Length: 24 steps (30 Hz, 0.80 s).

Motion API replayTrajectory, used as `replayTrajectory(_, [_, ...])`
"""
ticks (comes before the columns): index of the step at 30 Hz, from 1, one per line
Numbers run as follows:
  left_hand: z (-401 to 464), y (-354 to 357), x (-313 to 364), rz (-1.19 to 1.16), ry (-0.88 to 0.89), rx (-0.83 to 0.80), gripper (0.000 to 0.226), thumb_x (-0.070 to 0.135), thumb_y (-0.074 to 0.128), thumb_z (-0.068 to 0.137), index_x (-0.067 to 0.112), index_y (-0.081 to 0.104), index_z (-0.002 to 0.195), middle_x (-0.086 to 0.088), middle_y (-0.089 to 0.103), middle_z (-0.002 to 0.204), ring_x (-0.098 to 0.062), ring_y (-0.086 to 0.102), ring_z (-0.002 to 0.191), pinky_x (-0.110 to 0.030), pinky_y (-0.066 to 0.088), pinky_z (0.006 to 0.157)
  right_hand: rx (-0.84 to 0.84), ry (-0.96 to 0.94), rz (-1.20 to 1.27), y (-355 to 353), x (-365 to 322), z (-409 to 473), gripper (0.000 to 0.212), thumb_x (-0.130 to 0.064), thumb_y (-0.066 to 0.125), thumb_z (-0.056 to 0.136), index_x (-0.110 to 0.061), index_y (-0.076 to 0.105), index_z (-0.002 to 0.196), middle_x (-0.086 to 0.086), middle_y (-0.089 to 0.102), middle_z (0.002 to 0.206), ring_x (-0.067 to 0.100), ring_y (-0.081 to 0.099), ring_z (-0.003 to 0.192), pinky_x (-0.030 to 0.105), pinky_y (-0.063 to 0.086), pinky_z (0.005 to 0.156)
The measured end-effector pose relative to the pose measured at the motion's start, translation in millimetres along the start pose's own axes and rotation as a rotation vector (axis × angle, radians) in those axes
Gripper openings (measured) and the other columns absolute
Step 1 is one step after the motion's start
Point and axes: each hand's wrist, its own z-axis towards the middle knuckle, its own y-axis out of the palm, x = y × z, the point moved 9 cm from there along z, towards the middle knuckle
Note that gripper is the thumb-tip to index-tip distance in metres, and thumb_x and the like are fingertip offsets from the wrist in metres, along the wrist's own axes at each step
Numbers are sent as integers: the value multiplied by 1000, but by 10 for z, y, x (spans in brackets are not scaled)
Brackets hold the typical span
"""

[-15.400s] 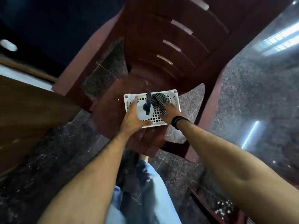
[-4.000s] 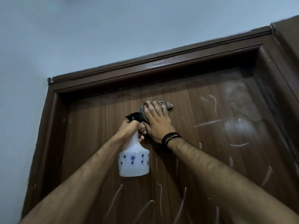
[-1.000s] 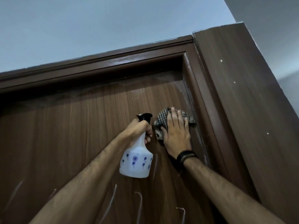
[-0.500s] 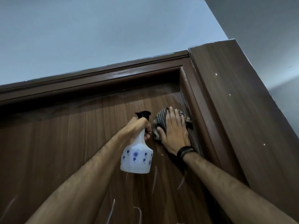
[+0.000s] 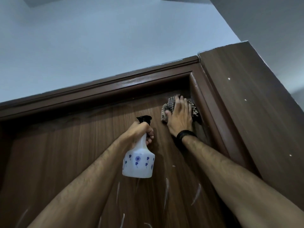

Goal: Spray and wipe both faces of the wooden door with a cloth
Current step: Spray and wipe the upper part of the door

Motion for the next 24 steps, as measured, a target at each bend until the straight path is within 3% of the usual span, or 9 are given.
replayTrajectory(3, [39, -129, -48, 1, 3, 31, 11, -2, 57, 83, -2, 62, 93, -15, 62, 78, -16, 57, 53, -25, 48, 49, -64, -160, -40, 177, -238, -416, 75, -50, 41, 97, -9, 15, 155, 17, 11, 163, 31, 6, 152, 49, 3, 123])
replayTrajectory(7, [68, -215, -133, 8, -16, 80, 11, -1, 59, 80, -1, 63, 91, -14, 62, 75, -18, 58, 54, -28, 48, 52, -99, -297, -75, 277, -312, -537, 73, -54, 32, 96, -10, 21, 154, 16, 19, 162, 30, 13, 151, 48, 11, 123])
replayTrajectory(13, [86, -367, -154, -2, -5, 179, 30, -2, 60, 83, -6, 55, 112, -12, 61, 73, -16, 59, 49, -27, 49, 45, -32, -74, -144, 220, -205, 289, 68, -43, 41, 100, -2, 26, 152, 21, 26, 157, 38, 23, 145, 53, 14, 120])
replayTrajectory(16, [54, -554, -52, -11, 48, 227, 19, -1, 59, 83, -6, 59, 102, -14, 64, 78, -15, 59, 50, -26, 50, 47, -2, -48, -101, 312, -466, 207, 70, -44, 44, 98, 0, 28, 150, 21, 29, 156, 40, 22, 145, 55, 10, 121])
replayTrajectory(21, [53, -724, 45, -5, 77, 255, 12, -4, 55, 82, -4, 65, 89, -20, 62, 81, -17, 56, 50, -26, 47, 46, -195, -510, -58, 673, -1296, -58, 68, -43, 39, 100, -9, 17, 156, 12, 20, 161, 31, 14, 149, 46, 5, 122])
replayTrajectory(24, [97, -721, 58, -16, 82, 220, 13, -4, 55, 84, -4, 64, 93, -20, 62, 83, -17, 56, 50, -25, 47, 46, -154, -526, -15, 549, -1202, 73, 62, -40, 48, 99, -12, 33, 152, 16, 31, 154, 33, 29, 141, 45, 17, 119])
